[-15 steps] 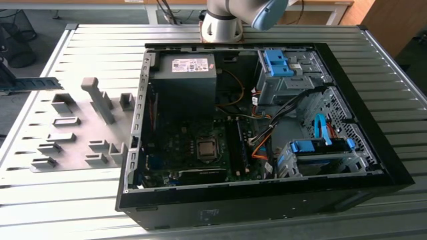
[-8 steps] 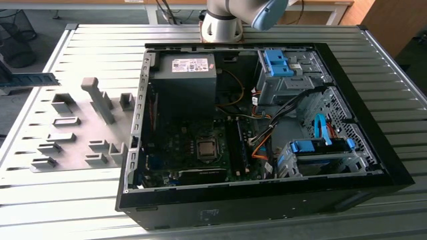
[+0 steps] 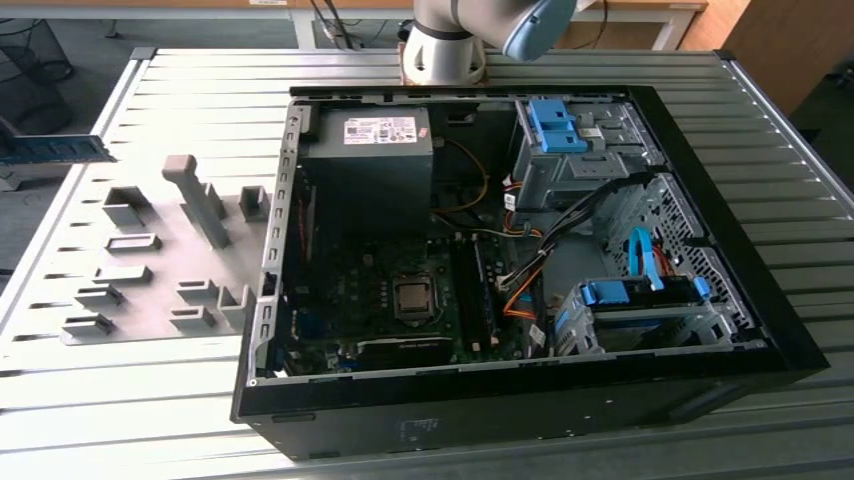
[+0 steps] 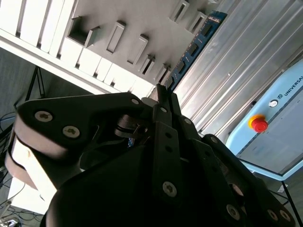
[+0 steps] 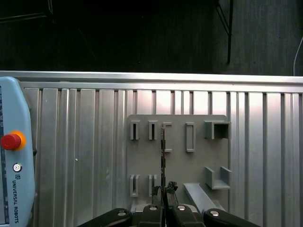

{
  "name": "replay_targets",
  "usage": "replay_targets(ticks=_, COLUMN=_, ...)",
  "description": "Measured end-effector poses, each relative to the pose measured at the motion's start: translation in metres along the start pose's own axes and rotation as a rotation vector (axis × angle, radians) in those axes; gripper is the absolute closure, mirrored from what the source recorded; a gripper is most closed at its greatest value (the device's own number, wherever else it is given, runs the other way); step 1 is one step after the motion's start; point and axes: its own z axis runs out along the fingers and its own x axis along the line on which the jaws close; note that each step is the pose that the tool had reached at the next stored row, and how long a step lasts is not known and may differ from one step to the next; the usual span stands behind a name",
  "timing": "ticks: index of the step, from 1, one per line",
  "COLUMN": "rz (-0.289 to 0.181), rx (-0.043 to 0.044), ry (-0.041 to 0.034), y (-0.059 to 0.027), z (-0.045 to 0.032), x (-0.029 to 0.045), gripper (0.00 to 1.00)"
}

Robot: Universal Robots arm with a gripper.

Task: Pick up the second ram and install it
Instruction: 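Pick up the second ram and move it above second insertion slot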

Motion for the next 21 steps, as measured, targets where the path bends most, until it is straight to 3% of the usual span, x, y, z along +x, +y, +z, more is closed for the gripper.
replay_targets(ticks=21, rz=0.000, rx=-0.0001, ry=0.0001, y=-0.0046, z=-0.0009, x=-0.0001, gripper=0.86)
